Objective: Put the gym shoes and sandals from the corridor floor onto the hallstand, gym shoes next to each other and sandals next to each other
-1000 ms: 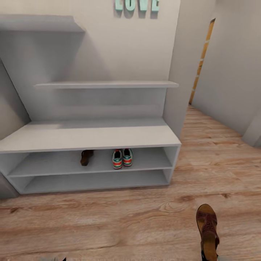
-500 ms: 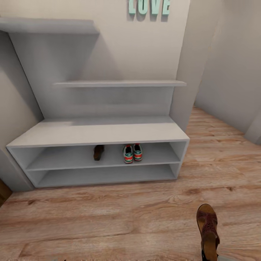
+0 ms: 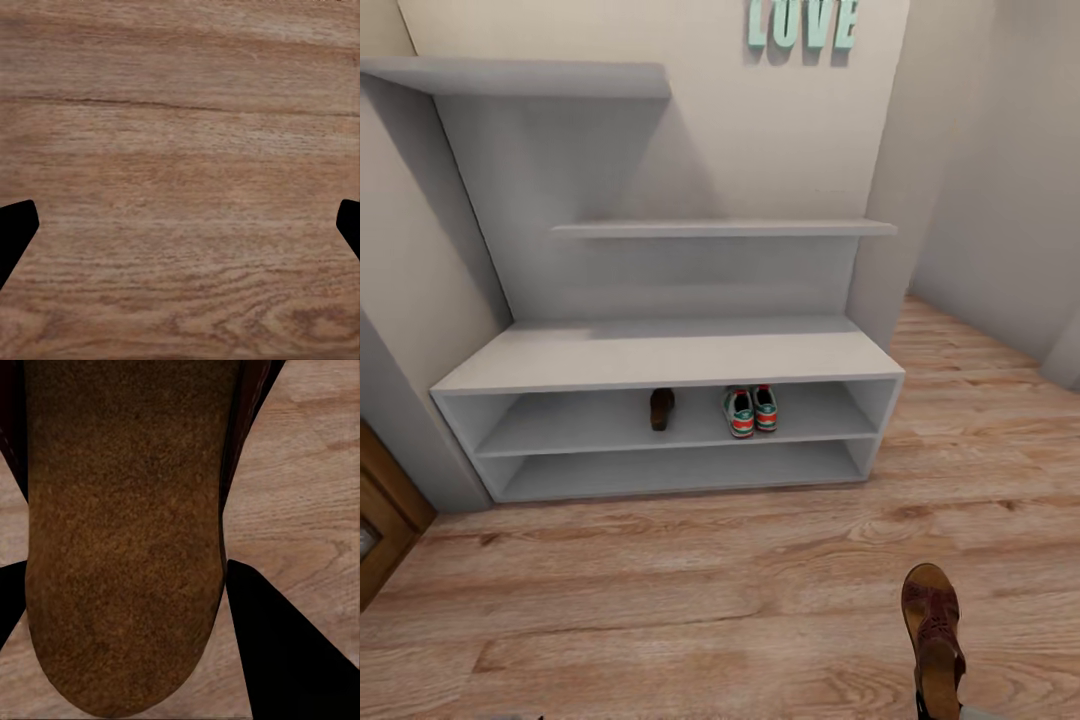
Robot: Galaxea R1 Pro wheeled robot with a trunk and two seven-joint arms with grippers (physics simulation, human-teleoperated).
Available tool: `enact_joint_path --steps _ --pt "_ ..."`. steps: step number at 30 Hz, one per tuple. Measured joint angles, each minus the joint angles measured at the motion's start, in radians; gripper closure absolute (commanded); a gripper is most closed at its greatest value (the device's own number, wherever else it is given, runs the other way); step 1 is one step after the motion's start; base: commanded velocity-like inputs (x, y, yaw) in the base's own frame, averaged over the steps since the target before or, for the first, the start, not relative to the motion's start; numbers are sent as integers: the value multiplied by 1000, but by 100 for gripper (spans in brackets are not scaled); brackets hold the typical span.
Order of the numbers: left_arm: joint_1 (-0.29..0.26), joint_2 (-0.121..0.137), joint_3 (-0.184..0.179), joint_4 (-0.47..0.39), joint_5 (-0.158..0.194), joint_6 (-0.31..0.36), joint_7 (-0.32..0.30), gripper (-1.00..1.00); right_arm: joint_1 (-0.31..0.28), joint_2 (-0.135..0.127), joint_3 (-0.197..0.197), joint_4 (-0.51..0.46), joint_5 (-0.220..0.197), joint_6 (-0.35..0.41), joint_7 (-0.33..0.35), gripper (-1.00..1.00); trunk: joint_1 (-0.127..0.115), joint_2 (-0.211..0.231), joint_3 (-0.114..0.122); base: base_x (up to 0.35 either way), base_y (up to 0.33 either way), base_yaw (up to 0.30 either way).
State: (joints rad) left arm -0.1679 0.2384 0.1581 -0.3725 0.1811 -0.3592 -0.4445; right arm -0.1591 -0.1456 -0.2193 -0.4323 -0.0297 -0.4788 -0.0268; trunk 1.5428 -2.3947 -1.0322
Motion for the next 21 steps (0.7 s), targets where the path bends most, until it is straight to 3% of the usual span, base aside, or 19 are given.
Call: enact_joint_path --steps 15,21 --pt "0 0 3 0 1 0 -1 -100 0 1 1 0 0 0 -1 100 0 0 0 -2 307 6" --pt "0 0 3 2 1 0 -1 -100 0 2 1 -3 -2 0 -1 100 0 0 0 0 307 203"
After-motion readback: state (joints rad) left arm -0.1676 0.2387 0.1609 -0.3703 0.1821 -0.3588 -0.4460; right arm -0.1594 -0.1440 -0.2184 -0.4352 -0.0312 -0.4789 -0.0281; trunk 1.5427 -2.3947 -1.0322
